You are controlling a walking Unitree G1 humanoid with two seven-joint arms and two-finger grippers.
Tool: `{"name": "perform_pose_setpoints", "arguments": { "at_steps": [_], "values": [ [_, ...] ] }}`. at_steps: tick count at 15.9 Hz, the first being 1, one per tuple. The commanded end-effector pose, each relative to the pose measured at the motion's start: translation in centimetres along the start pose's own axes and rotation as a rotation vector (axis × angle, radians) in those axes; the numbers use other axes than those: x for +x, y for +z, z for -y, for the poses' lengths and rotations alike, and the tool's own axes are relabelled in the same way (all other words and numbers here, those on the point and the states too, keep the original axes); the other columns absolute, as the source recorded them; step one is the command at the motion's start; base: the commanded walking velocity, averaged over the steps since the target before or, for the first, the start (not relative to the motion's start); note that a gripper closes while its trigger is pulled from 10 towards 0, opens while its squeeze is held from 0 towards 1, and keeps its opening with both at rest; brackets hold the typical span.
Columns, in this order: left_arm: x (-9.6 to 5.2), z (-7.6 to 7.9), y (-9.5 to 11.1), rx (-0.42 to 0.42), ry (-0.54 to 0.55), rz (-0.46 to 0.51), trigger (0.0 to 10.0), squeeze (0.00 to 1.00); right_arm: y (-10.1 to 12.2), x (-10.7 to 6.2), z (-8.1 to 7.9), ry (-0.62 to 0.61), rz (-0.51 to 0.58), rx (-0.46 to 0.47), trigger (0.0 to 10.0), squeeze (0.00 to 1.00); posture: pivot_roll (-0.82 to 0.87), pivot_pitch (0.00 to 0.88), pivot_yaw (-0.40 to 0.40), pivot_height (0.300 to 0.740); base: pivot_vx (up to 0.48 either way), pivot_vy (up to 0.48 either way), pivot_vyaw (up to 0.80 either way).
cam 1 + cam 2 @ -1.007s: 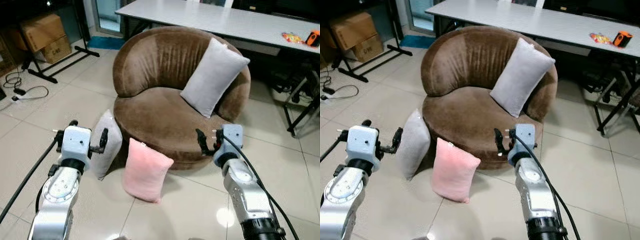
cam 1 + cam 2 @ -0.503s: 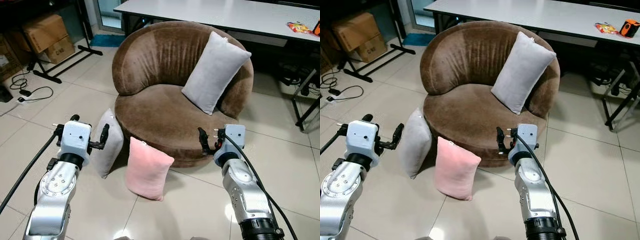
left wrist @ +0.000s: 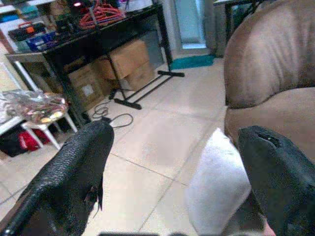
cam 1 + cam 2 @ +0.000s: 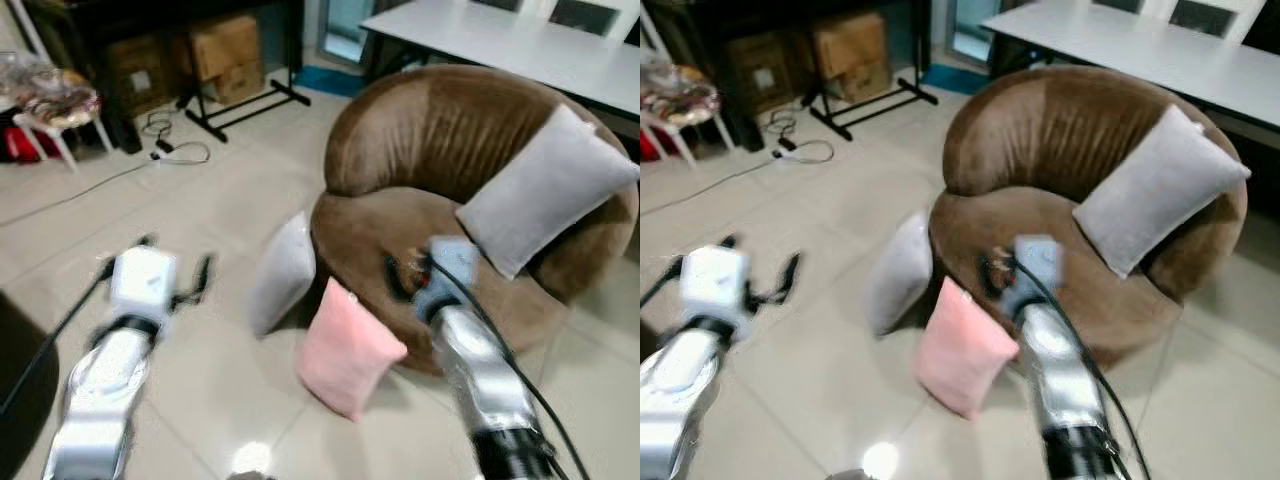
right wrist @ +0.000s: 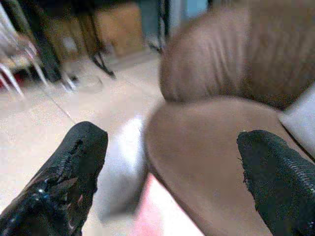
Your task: Move the pillow to the sofa from floor
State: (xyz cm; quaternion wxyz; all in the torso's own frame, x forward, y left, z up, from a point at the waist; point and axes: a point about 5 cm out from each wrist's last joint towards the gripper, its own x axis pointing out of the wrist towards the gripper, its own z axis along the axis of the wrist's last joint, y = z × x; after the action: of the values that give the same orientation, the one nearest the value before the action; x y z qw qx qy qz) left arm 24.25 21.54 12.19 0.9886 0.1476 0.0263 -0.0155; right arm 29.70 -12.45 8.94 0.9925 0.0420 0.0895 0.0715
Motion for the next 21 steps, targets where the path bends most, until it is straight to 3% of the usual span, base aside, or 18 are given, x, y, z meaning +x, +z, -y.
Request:
{"name": "perform_pose_setpoints", "arguments": {
  "at_steps": [1,17,21],
  "values": [
    [0.2,0.6,0.9,0.002,-0.022,0.040,10.0,0.00,-0.5,-0.3,1.6,-0.058,-0.023,-0.011,10.0,0.00,-0.05,0.000,-0.033,0.740,0.341,0.000,0.00],
    [0.3,0.6,0.4,0.046,-0.043,0.032,10.0,0.00,-0.4,-0.2,2.9,-0.103,-0.029,-0.034,10.0,0.00,-0.06,0.000,-0.060,0.740,0.342,0.000,0.00],
    [0.6,0.9,0.3,0.092,-0.059,0.030,10.0,0.00,-0.4,-0.2,3.1,-0.105,-0.035,-0.015,10.0,0.00,-0.06,0.000,-0.060,0.730,0.135,0.000,0.00]
  ]
}}
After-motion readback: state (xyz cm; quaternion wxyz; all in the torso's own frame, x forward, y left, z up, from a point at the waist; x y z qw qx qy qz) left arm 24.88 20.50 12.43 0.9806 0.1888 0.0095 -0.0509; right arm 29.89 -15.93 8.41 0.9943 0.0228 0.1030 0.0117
